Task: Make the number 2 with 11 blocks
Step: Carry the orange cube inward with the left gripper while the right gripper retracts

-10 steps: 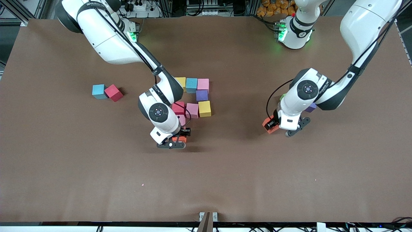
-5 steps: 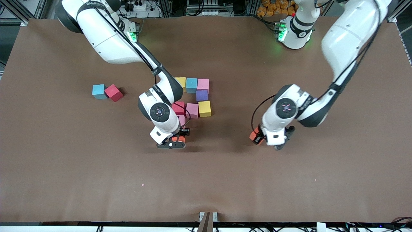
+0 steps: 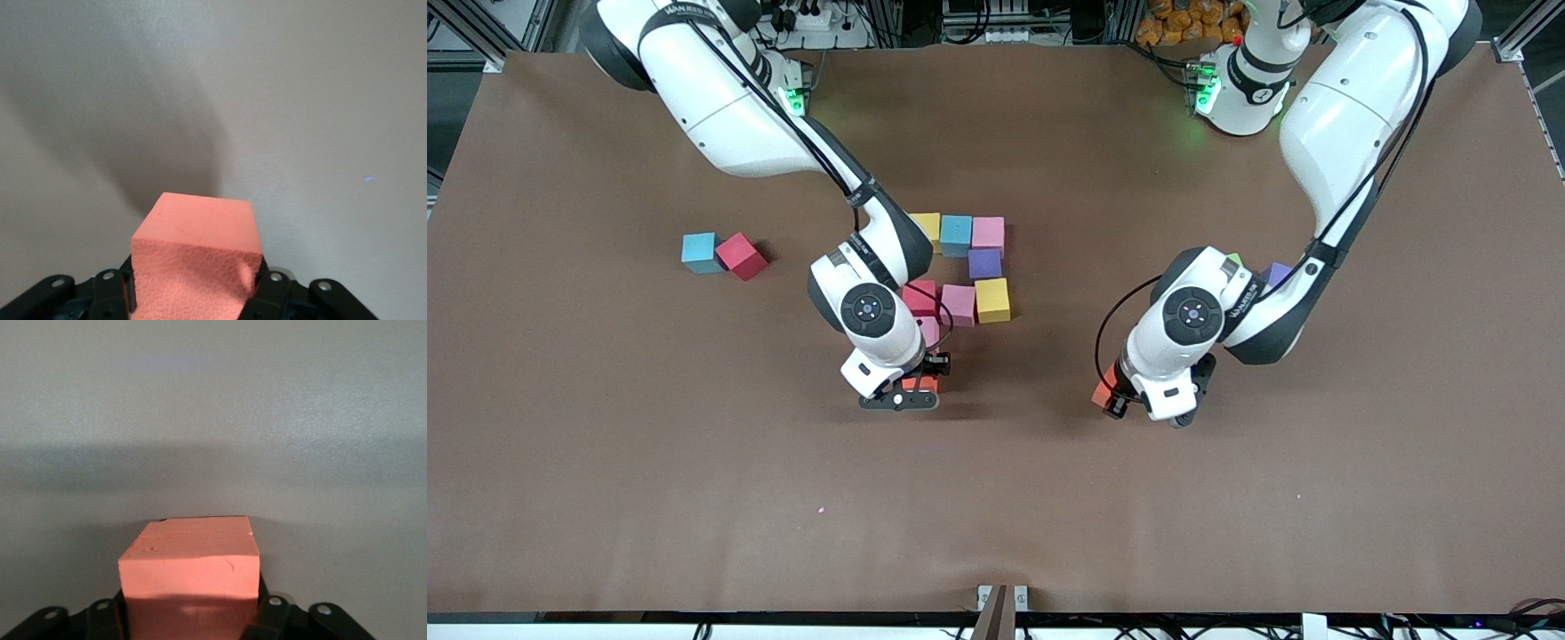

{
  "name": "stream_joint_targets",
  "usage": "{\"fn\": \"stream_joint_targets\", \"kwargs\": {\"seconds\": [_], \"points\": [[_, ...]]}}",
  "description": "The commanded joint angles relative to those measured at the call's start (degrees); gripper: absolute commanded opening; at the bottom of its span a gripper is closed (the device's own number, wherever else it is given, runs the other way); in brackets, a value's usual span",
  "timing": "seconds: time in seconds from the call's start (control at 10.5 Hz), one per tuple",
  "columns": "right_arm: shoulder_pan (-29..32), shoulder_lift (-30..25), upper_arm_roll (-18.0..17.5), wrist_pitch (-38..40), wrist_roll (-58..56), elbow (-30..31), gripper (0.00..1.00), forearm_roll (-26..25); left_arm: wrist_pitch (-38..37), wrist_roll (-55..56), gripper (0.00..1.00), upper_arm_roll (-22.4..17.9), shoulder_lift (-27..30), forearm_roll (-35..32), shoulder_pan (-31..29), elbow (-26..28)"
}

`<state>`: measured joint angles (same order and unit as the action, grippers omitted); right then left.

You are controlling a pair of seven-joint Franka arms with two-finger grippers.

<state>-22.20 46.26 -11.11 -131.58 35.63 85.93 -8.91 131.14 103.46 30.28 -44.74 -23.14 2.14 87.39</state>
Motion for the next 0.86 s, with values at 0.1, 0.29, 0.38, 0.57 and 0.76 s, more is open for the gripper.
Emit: {"fn": "stream_joint_targets", "kwargs": {"seconds": [0.1,0.29,0.38,0.57,0.76], "points": [[0.14,-1.16,0.21,0.80,0.50,0.11,1.00,-0.40,-1.67,10.94,0.51,-0.40,0.01,1.17,2.42,-4.24],[0.22,-2.22,0.30,0.88,0.41,0.11,1.00,-0.40,-1.50,18.84,0.51,-0.49,-0.61,1.09,4.09,-4.60],[0.83,-3.88,0.21,1.41,0.23,0.37,1.00,-0.40,-1.24,22.02,0.51,-0.83,-1.66,1.08,5.40,-5.12],[2.41,-9.22,0.12,6.05,-0.20,0.90,1.00,0.29,-1.06,25.81,0.50,-3.02,-3.68,1.17,9.52,-8.27],[6.88,-16.95,0.03,7.03,-9.46,7.11,1.00,5.72,0.16,28.11,0.51,-4.70,-5.70,1.17,12.96,-10.48]]}}
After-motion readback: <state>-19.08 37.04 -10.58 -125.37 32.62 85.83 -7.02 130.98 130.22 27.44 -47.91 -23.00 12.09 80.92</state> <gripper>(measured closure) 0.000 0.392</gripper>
